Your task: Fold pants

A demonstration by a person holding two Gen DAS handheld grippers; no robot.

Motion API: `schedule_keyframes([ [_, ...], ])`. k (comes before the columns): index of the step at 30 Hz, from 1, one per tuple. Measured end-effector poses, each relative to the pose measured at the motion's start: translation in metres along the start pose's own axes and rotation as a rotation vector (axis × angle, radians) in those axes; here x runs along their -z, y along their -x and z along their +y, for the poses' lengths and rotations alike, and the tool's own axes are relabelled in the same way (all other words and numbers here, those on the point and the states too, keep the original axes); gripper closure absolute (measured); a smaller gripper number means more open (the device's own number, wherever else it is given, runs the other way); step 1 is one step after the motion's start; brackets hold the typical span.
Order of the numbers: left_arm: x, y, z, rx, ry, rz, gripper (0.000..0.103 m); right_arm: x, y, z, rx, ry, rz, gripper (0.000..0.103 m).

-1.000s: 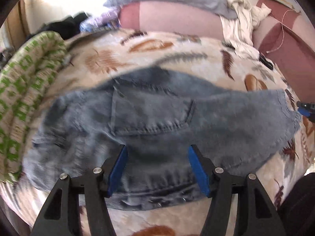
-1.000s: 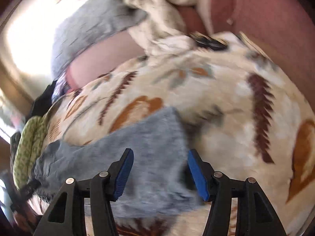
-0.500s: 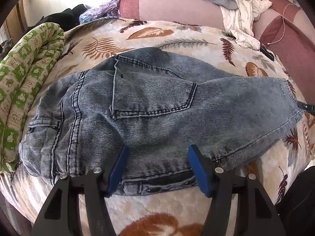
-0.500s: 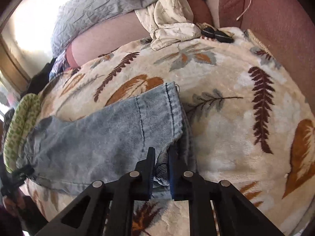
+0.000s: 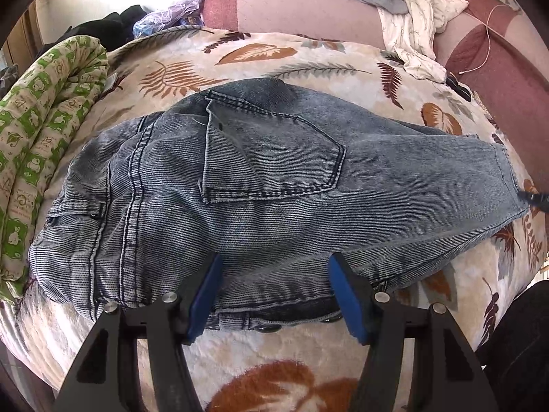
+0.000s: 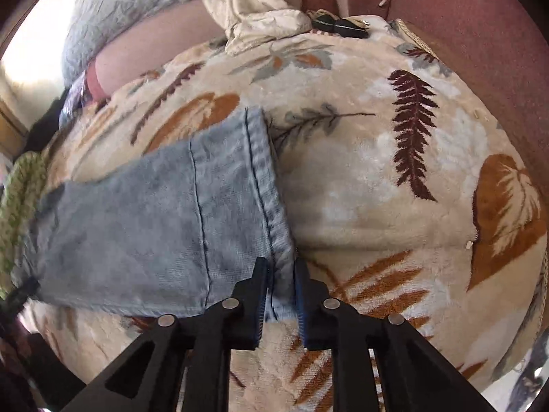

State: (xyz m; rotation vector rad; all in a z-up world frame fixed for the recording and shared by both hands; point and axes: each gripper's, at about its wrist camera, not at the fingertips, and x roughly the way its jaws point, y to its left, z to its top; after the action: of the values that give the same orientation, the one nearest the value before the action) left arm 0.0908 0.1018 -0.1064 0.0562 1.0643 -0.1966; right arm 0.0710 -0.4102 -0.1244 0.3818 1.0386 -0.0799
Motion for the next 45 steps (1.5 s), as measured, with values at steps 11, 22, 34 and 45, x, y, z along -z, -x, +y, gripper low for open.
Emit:
schedule_keyframes([
  [11,0.001,-0.005,-0.002,-0.028,-0.008,-0.005,0.038,-0.081,-0.022,-0.006,-0.110,-0.142,-0.116,0.038],
  [22,0.001,-0.005,-0.003,-0.041,-0.004,-0.014,0.038,-0.094,-0.027,0.042,-0.033,0.012,-0.171,0.093],
  [34,0.005,-0.006,-0.011,-0.079,-0.007,-0.035,0.036,-0.100,-0.073,0.034,0.071,-0.025,-0.082,0.088],
  [45,0.007,-0.008,-0.014,-0.091,-0.009,-0.042,0.036,-0.052,-0.016,0.029,0.028,0.056,-0.122,0.043],
])
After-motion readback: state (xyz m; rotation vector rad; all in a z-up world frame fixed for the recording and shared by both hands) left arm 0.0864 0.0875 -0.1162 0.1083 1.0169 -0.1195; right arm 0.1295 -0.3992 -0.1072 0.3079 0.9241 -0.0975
